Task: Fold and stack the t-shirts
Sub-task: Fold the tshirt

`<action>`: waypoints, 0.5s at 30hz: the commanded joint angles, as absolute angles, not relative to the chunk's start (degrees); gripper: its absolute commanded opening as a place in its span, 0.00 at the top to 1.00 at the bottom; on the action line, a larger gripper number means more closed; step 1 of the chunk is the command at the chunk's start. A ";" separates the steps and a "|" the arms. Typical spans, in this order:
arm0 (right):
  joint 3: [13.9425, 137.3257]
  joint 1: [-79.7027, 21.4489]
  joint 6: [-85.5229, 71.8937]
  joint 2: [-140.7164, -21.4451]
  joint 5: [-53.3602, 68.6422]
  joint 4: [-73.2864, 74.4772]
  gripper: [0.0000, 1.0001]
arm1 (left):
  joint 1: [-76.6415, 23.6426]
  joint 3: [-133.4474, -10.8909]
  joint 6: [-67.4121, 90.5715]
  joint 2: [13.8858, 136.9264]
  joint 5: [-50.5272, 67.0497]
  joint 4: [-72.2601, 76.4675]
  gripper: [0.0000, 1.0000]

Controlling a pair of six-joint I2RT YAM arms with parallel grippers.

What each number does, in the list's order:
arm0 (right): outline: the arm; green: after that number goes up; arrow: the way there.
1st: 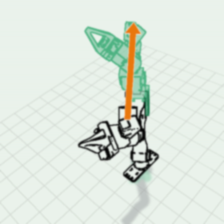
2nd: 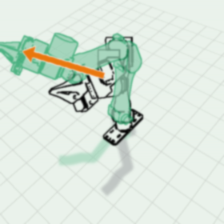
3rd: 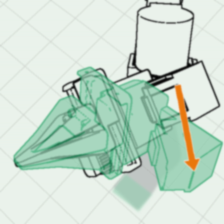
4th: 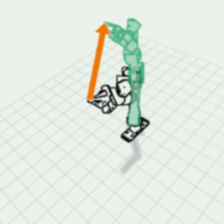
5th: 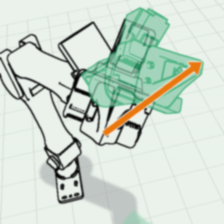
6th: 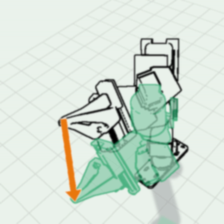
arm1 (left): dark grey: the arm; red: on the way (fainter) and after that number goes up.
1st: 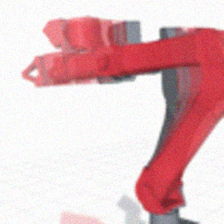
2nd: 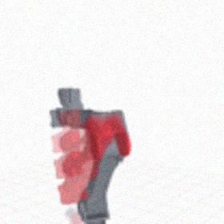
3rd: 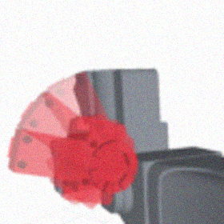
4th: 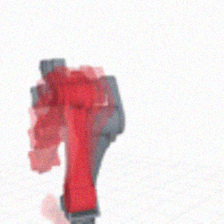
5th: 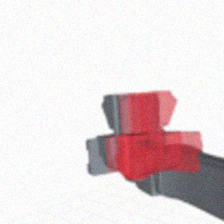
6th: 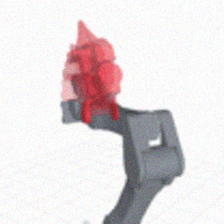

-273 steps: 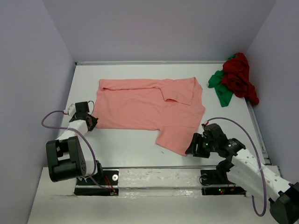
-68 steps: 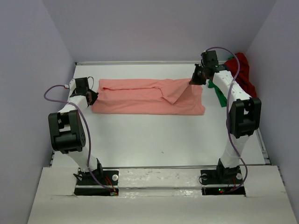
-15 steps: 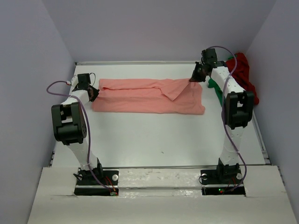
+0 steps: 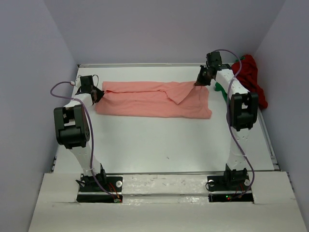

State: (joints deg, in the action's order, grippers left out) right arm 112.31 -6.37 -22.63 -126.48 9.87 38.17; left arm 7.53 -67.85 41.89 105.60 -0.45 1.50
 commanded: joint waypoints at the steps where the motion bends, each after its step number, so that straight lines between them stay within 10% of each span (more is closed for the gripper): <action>1: 115.58 -5.98 -21.62 -126.83 8.53 34.90 1.00 | 7.73 -67.15 41.13 104.50 0.79 5.01 0.57; 7: 117.15 -5.98 -21.45 -128.23 9.05 32.87 1.00 | 8.35 -66.88 40.96 103.89 0.62 4.66 0.29; 10: 117.69 -5.98 -21.44 -128.23 8.79 32.70 0.61 | 8.88 -66.62 41.48 103.80 0.62 3.52 0.14; 15: 116.54 -5.98 -20.66 -124.90 7.91 32.08 0.34 | 9.40 -63.56 41.48 100.99 1.66 5.62 0.13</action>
